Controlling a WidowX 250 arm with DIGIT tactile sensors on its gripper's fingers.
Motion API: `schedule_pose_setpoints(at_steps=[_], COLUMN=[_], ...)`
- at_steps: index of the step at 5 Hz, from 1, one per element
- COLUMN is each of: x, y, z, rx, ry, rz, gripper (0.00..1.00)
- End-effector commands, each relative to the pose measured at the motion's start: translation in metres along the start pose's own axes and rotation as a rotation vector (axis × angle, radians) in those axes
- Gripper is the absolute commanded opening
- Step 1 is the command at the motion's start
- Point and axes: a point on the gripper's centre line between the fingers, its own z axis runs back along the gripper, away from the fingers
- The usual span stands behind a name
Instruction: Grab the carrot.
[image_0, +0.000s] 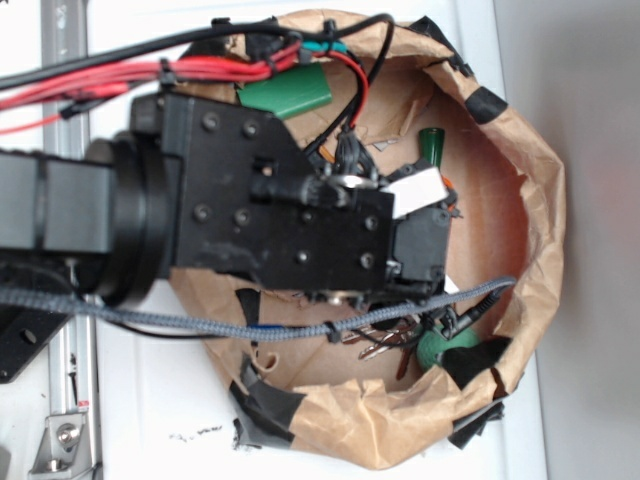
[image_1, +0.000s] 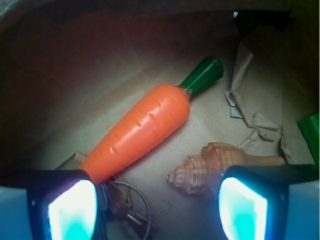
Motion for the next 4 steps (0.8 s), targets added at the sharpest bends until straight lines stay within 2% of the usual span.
schedule_pose_setpoints(at_steps=[1,2,3,4], x=[0.045,0.044,0.033,0.021], y=[0.000,-0.010,-0.016,-0.016], z=[-0.025,-0.042,-0.055,-0.059], rx=[-0.096,-0.099,-0.065,0.004], ry=[-0.130,-0.058,0.005,0.152], rz=[0.068,0.065,0.042,0.002], gripper=[1.00,1.00,1.00,0.12])
